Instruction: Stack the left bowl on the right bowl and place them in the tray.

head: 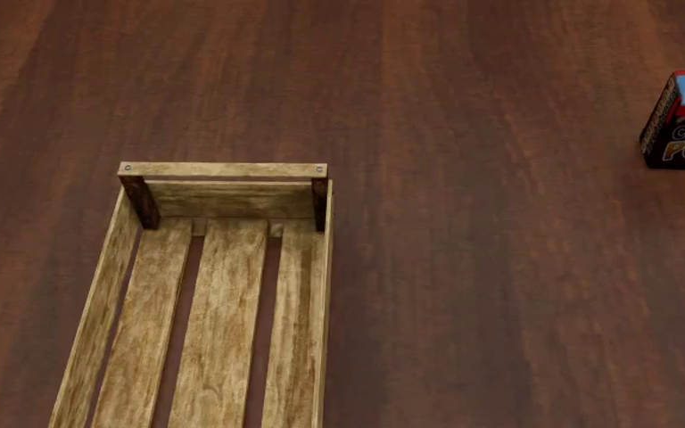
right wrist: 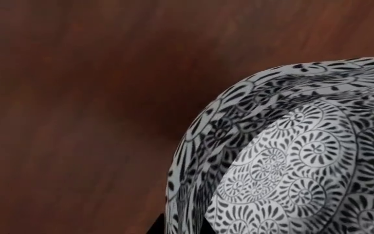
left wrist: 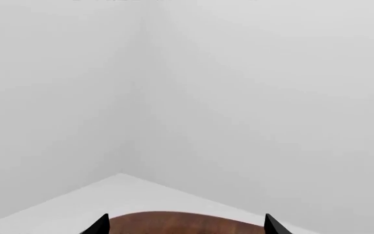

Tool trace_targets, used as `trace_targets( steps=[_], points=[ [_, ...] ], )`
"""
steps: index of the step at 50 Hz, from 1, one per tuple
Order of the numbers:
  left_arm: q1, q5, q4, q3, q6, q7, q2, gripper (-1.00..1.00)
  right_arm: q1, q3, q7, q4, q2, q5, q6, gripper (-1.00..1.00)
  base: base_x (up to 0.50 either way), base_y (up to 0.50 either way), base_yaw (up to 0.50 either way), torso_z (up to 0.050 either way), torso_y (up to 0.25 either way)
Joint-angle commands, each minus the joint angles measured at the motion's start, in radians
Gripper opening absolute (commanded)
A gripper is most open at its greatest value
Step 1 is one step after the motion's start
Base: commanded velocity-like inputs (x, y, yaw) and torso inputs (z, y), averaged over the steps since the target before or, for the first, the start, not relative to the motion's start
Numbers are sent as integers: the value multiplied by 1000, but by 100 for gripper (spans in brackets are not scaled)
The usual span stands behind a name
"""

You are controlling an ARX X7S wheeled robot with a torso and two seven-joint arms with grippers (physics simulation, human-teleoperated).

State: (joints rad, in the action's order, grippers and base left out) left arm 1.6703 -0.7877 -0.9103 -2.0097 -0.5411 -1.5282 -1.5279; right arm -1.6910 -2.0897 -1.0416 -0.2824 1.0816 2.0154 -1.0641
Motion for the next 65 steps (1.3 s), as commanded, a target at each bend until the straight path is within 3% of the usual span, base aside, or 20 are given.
trace_targets(
  steps=[1,14,21,25,33,40,54,65],
  points=[
    [-1,0,-11,9,1,2,-13,100,-189,24,-62,-9,-40,55,-177,-100,0,0,0,0,0],
    [6,-11,-21,26,5,8,-17,100,-378,90,71,40,-178,1,-407,-100,0,0,0,0,0],
    [7,-12,-28,34,5,11,-26,100,-479,147,336,29,-255,-202,-494,-100,0,0,0,0,0],
    [13,-21,-38,43,13,17,-37,100,-542,122,579,-10,-323,-394,-492,-100,0,0,0,0,0],
    [27,-39,-58,62,39,16,-42,100,-656,-45,1128,-7,-457,-868,-299,-100,0,0,0,0,0],
    [35,-53,-65,74,54,19,-42,100,-661,-106,1408,79,-517,-1143,-115,-100,0,0,0,0,3],
    [44,-78,-72,95,74,28,-38,100,-633,-75,1701,312,-625,-1345,173,-100,0,0,0,0,0],
    [51,-92,-82,110,90,28,-42,100,-563,-30,1808,521,-755,-1412,348,-100,0,0,0,0,1]
  ],
)
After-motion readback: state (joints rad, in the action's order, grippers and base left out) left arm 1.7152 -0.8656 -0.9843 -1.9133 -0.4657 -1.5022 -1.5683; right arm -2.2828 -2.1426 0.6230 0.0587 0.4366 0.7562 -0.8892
